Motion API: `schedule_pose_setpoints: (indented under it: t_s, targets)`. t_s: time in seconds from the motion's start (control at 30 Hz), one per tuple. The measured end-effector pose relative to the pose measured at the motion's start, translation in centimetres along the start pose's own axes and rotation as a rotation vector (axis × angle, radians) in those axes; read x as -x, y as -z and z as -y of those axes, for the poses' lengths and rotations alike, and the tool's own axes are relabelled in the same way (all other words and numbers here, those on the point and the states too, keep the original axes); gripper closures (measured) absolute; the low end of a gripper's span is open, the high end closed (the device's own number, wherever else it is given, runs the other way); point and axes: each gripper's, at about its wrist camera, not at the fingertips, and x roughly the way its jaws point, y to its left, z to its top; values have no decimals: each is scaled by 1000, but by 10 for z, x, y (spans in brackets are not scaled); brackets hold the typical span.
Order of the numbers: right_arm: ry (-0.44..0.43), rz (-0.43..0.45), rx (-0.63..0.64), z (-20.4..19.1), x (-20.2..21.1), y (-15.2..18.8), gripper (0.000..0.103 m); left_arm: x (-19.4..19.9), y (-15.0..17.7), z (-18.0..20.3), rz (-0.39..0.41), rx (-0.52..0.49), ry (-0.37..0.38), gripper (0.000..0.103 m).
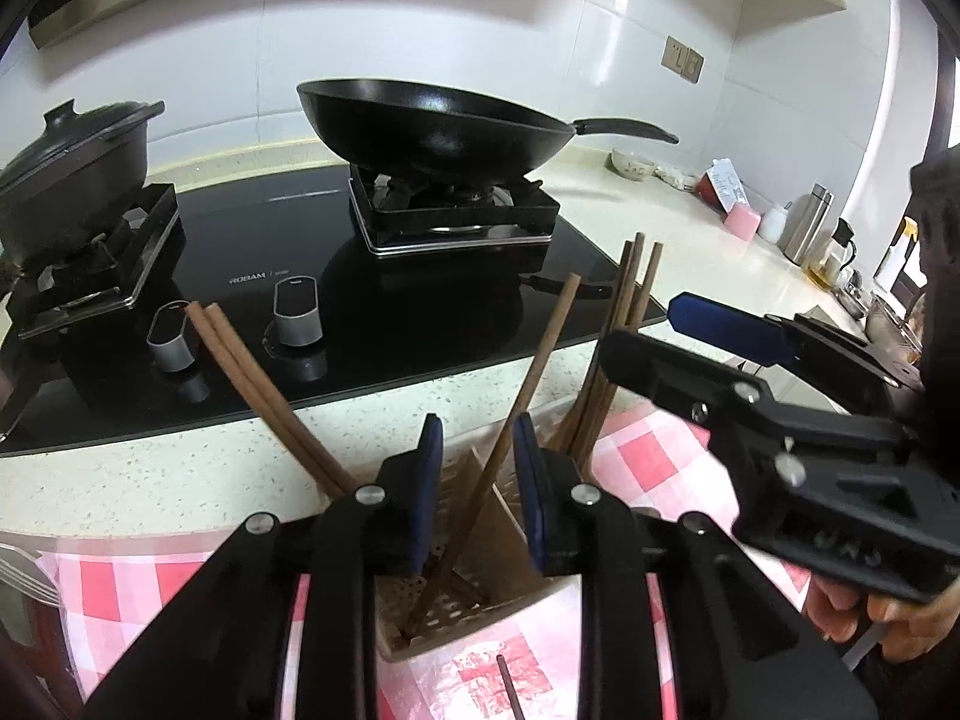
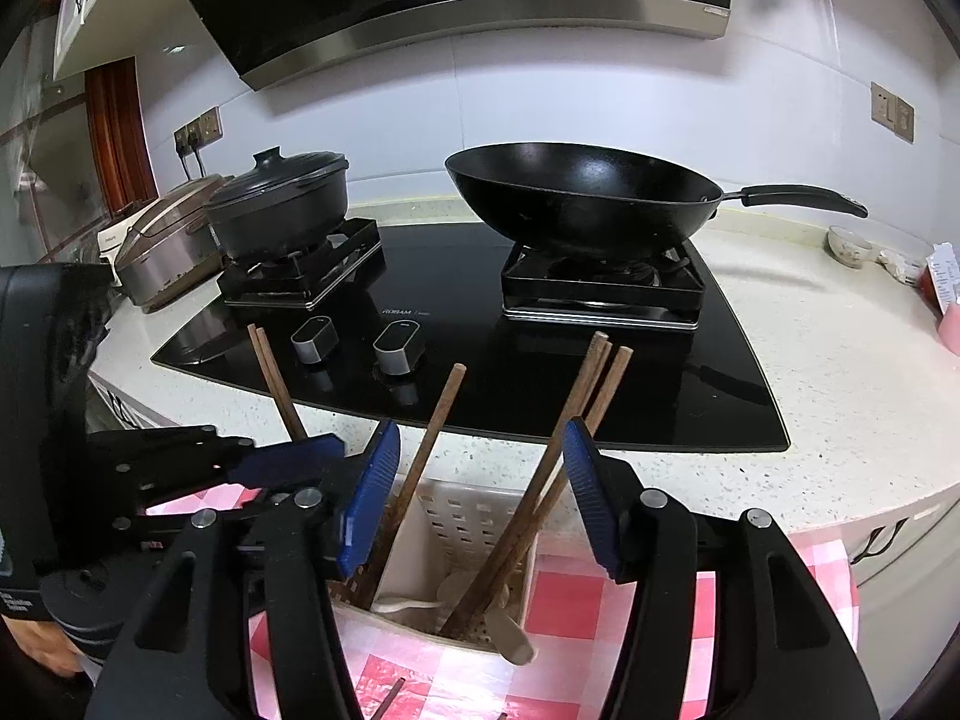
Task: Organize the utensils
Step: 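Move both grippers back over the last chopsticks on the cloth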
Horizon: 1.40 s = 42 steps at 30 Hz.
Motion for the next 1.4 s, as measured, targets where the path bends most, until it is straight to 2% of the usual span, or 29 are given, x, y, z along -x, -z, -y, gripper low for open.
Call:
schedule_pose_setpoints:
  t_s: [0.2, 0.37, 0.53, 0.67, 0.8, 0.9, 0.97, 1.23, 1.3, 1.4]
  targets:
    - [10, 27, -8, 8, 22, 8, 47, 38, 19, -2, 61, 24, 9, 79]
    - [27, 38, -8, 18, 50, 35, 40, 72, 62, -6, 91, 61, -4, 77]
    - [37, 3, -41, 24, 65, 89, 35, 81, 120, -9, 57, 119, -25, 74]
    - [29, -67, -70, 21, 68, 148, 32, 68, 173, 3, -17, 134, -26, 74]
    - [22, -141, -127, 19, 61, 200, 32, 43, 204, 19, -83, 122, -8, 74]
    - [36, -211, -144, 18, 51, 231, 32, 26, 212, 29, -126, 93, -7, 74]
    - [41, -225, -142, 16, 50, 238, 32, 17, 215, 33, -141, 81, -3, 74]
    - [74, -254, -129, 16, 42, 245, 32, -21, 217, 57, -214, -6, -84, 80]
    - [77, -259, -128, 16, 39, 245, 32, -27, 217, 57, -226, -13, -120, 83]
    - [77, -265, -124, 15, 36, 244, 32, -31, 218, 56, -227, -26, -135, 87]
